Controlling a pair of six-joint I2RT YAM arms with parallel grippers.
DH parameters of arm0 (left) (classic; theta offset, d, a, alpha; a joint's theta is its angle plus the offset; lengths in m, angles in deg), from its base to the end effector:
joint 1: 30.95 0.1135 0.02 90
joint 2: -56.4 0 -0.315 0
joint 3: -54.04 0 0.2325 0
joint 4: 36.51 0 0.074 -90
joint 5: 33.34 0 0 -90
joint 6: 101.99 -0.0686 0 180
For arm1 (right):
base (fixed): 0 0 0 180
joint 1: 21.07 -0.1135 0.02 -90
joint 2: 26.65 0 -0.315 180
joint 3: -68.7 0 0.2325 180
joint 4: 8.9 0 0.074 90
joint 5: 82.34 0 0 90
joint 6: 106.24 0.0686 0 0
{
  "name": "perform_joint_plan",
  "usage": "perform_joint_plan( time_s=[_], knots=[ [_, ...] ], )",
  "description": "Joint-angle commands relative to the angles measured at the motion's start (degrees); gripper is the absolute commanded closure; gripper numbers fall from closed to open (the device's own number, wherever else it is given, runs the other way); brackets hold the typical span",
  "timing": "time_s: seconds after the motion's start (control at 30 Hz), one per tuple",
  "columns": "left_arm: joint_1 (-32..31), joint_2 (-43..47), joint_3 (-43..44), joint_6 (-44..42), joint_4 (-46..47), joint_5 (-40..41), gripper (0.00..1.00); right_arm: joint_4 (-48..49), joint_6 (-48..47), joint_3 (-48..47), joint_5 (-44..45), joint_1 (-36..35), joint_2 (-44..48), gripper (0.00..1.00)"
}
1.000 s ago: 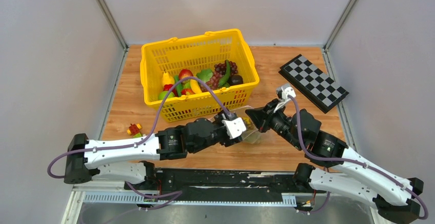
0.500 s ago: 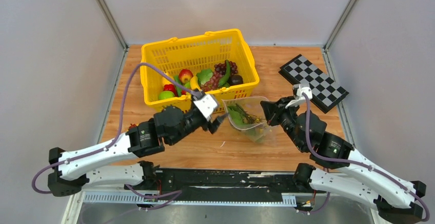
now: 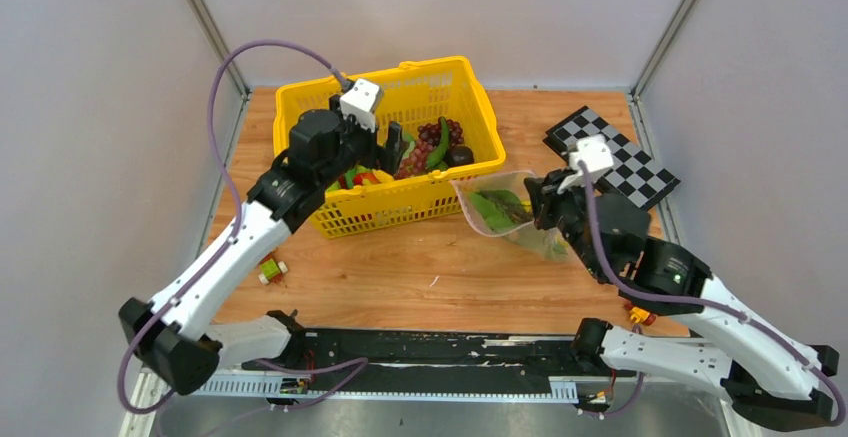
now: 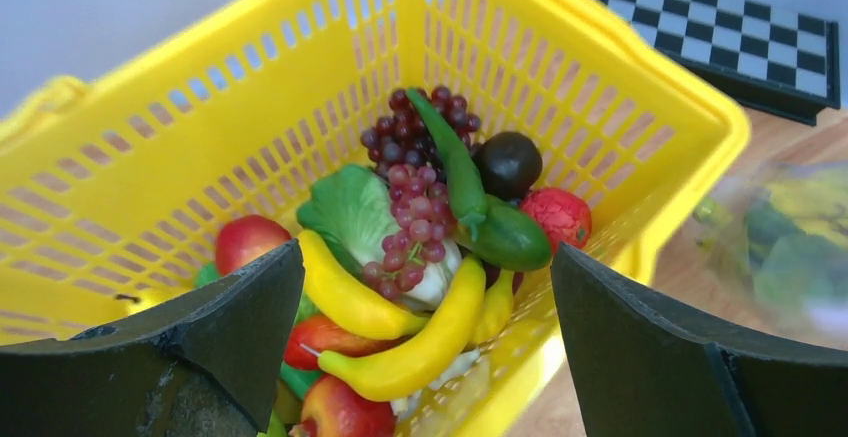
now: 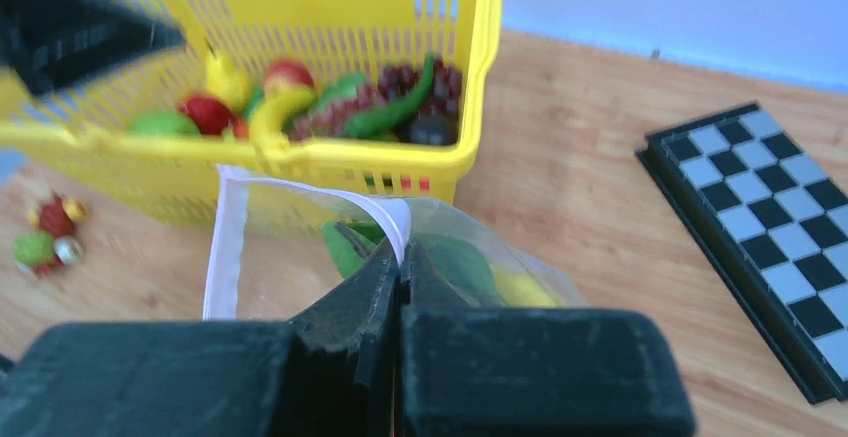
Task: Place the food in the zip-top bag and seal the zipper
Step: Pick up the fake vegetable from the bin.
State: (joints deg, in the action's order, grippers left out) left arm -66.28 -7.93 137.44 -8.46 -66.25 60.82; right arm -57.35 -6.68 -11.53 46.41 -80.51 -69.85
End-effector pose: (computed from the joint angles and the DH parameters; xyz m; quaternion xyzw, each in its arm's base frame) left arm 0.2013 -0.1366 0.4470 0.1885 0.7462 -0.1858 0.6108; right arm 0.0883 0.0651 0.4439 -0.1174 0.7506 0.1268 0.6377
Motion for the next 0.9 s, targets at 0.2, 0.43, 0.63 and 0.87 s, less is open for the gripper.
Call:
perform_joint_plan(
  time_s=[0.2, 0.43, 0.63, 0.87],
  knots=[
    [5.98, -22.11, 10.94, 7.35, 4.47, -22.01, 0.02, -1.17, 7.27, 12.62, -6.03, 2.20, 0.70, 1.00],
    [5.98, -36.64, 18.59, 8.66, 5.02, -30.43, 0.04, -0.72, 6.16, 16.97, -9.49, 3.69, 4.48, 1.00],
    [4.45, -43.80, 20.49, 9.85, 7.00, -32.86, 0.06, -1.00, 6.85, 18.51, -9.84, 4.13, 5.43, 1.00],
    [1.20, -48.80, 22.66, 8.12, 4.08, -30.47, 0.06, -0.34, 5.15, 17.51, -10.29, 5.83, 5.90, 1.00]
  ],
)
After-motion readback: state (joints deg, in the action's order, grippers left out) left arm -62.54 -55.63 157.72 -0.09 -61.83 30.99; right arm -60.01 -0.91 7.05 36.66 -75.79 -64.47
